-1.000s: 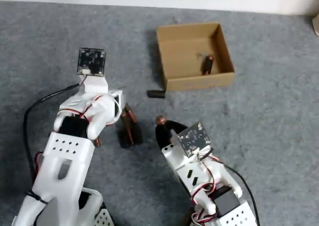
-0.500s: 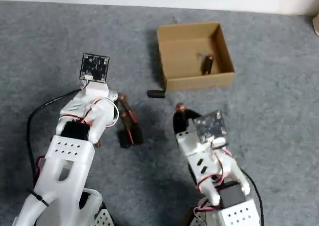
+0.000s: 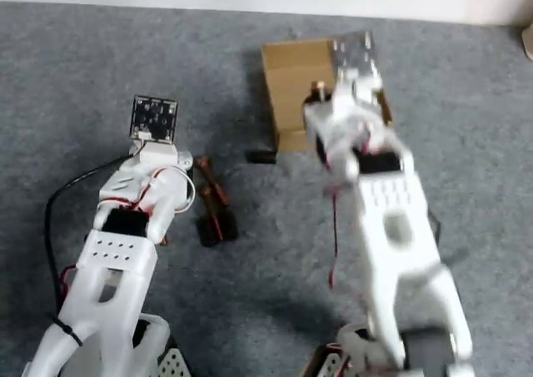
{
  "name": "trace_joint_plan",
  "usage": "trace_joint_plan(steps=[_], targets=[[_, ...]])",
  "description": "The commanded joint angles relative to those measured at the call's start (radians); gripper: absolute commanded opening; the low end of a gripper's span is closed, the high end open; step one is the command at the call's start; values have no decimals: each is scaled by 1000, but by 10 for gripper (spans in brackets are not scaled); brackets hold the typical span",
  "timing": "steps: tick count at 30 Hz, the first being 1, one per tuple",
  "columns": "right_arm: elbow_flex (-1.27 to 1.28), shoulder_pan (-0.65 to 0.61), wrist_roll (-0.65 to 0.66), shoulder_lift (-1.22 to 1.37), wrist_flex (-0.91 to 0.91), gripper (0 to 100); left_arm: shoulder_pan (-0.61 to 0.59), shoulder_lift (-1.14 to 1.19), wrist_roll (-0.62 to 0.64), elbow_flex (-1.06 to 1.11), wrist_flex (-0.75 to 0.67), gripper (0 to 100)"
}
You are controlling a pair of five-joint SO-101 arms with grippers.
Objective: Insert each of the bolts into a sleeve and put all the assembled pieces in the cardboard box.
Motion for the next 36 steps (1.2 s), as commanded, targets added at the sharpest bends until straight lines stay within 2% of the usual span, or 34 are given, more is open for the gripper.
trace_joint_plan(steps=[1,8,16,23,28,36], targets=[[-321,58,5,271,77,5,-18,-2,-6,-1,-52,6],[-713,76,9,647,259,10,-15,-2,-6,-1,-52,6],[-1006,74,3,816,444,10,-15,-4,-6,5,-54,6],[-1061,74,2,834,437,10,-13,-4,-6,5,-54,6],[-1061,73,-71,834,397,10,-12,-4,-6,5,-54,6],[-1056,74,-69,835,397,11,-12,-4,-6,5,-54,7]])
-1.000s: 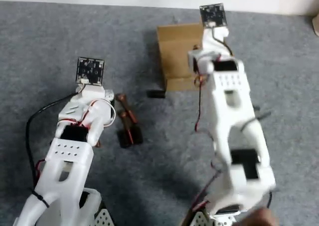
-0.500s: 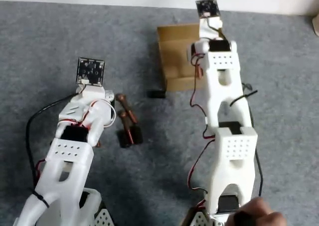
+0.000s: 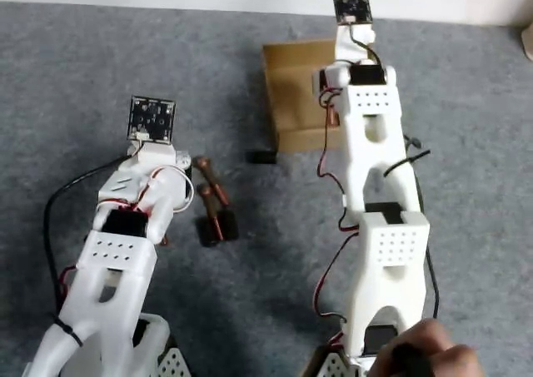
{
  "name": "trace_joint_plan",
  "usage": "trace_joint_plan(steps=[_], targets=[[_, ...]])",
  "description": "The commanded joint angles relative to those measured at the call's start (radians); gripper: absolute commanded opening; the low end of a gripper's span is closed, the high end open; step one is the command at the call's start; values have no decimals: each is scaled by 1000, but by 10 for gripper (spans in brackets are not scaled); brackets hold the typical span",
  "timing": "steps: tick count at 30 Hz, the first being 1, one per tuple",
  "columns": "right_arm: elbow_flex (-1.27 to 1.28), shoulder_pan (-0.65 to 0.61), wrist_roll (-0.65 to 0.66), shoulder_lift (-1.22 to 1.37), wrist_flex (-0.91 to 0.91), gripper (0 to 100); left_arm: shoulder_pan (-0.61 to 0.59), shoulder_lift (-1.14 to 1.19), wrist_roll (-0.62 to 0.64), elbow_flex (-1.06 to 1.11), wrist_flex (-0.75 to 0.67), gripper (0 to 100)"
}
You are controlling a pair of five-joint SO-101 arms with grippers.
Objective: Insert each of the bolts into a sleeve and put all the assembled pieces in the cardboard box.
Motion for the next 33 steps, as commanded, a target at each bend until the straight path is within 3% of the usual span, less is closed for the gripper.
trace_joint_plan(steps=[1,5,10,13,21,29,33], targets=[[-53,8,-6,-21,-35,11,-1,-4,-5,-5,-25,7],[-51,8,-5,-21,-30,61,-1,-4,-5,-5,-25,7],[-47,10,-5,-21,5,293,-1,-4,-5,-4,-25,7],[-56,10,-9,-24,73,378,-1,-4,-5,1,-25,7],[-128,-18,-6,-33,309,383,-1,-4,-5,1,-25,7],[-555,-171,-6,-35,737,383,-2,-4,-5,7,-44,7],[-596,-189,-12,-82,731,383,-4,-4,-5,15,-44,7]])
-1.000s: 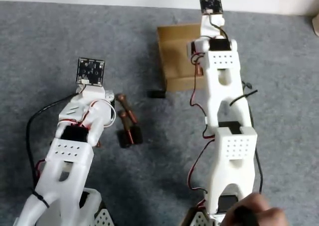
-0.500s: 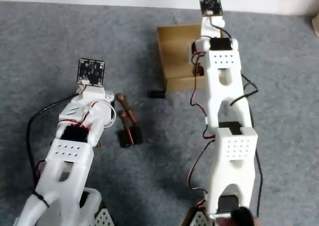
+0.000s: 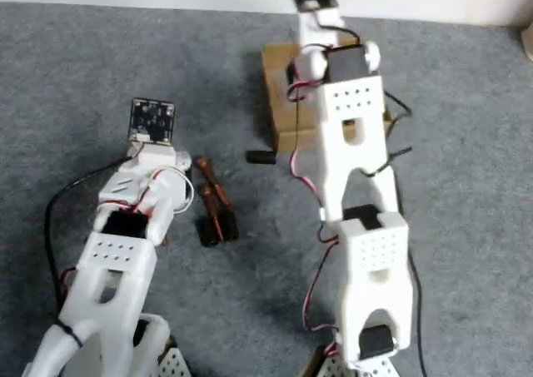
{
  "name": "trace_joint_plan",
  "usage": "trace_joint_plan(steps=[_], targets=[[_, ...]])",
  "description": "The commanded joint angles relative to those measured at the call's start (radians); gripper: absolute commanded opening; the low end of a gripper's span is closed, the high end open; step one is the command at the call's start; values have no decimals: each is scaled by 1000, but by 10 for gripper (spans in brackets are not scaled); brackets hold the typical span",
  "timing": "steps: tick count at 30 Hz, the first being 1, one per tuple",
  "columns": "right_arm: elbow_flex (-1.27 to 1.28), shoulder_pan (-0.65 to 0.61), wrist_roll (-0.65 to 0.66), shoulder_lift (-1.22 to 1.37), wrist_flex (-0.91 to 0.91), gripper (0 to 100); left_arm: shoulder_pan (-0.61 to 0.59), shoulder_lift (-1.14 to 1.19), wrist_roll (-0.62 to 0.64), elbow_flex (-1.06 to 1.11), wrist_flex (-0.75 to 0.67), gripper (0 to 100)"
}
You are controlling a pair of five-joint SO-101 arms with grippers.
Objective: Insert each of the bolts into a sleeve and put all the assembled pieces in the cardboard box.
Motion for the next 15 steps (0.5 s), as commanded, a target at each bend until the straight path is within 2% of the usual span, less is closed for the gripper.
trace_joint_plan(steps=[1,5,9,12,15], targets=[[-10,-10,-11,-94,30,383,-4,-4,-5,-2,-28,7],[179,-27,-11,-257,30,383,-7,-4,-5,-2,-28,7],[443,-107,-11,-455,28,383,-7,-4,-5,-4,-28,7],[723,-199,-3,-585,13,383,-8,-10,-5,-4,-28,7],[1038,-274,0,-664,-110,383,-10,-10,-5,-4,-28,7]])
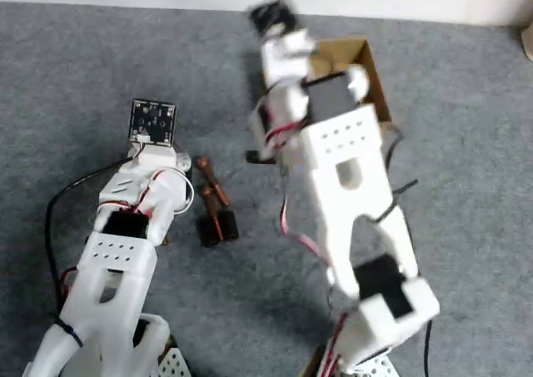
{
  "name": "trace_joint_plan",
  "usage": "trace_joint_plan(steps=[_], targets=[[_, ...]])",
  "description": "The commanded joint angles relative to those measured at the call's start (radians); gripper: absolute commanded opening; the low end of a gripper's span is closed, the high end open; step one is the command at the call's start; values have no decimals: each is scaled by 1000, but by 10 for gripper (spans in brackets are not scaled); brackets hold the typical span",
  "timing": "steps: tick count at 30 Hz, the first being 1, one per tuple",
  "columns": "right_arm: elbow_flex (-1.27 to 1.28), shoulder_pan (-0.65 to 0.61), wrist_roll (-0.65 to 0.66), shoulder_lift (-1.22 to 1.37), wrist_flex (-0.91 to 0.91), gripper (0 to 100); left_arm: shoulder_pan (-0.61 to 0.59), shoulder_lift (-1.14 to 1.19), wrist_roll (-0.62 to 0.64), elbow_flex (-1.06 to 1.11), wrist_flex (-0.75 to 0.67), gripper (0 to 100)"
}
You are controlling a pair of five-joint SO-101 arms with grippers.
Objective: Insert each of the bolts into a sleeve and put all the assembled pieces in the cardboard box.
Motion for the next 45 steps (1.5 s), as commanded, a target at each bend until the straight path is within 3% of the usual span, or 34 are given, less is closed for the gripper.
trace_joint_plan(steps=[1,7,15,27,38,45], targets=[[386,-82,21,-119,-170,383,-10,-10,-5,-8,-28,7],[854,-94,230,-148,-570,383,-44,-10,0,-13,-28,7],[921,-93,402,-47,-814,382,-44,-10,0,-13,-28,7],[921,-90,410,33,-1044,382,-45,-10,0,-13,-28,7],[928,-4,411,47,-1216,382,-42,-10,0,-13,-28,7],[858,-1,413,237,-1228,382,-41,-8,0,-13,-28,7]])
